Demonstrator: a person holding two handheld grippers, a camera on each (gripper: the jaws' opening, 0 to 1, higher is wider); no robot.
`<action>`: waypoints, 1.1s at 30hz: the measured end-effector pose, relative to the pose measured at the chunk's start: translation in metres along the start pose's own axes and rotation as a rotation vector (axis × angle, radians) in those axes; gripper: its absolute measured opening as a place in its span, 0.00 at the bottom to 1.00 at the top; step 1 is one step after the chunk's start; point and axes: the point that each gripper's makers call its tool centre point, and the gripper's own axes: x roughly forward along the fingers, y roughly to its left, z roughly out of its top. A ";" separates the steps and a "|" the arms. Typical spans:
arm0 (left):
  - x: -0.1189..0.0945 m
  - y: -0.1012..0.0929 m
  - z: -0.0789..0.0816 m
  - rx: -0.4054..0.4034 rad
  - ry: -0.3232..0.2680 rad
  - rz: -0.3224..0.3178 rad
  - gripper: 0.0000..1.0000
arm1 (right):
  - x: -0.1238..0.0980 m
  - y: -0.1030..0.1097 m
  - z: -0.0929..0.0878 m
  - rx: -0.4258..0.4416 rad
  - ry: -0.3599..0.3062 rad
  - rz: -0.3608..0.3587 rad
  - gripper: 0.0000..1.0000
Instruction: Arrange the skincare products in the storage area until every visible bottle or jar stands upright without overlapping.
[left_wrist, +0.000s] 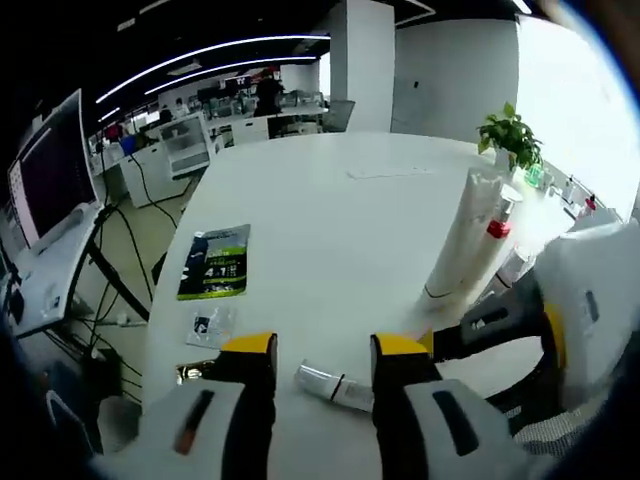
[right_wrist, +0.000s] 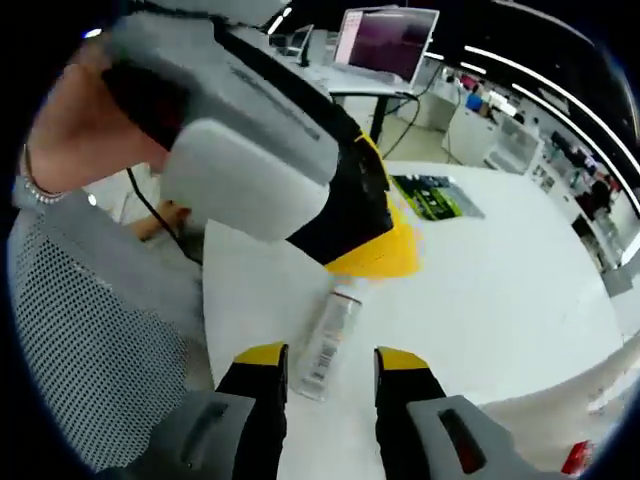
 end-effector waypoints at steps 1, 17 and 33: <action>0.000 0.002 0.000 -0.002 -0.003 0.007 0.32 | 0.005 0.003 -0.001 0.040 0.003 0.011 0.29; -0.003 0.001 0.008 -0.043 -0.042 -0.021 0.32 | -0.014 -0.019 -0.029 0.085 0.097 -0.076 0.13; -0.018 0.012 0.039 -0.225 -0.234 -0.046 0.36 | -0.115 -0.053 -0.002 0.319 -0.276 -0.234 0.13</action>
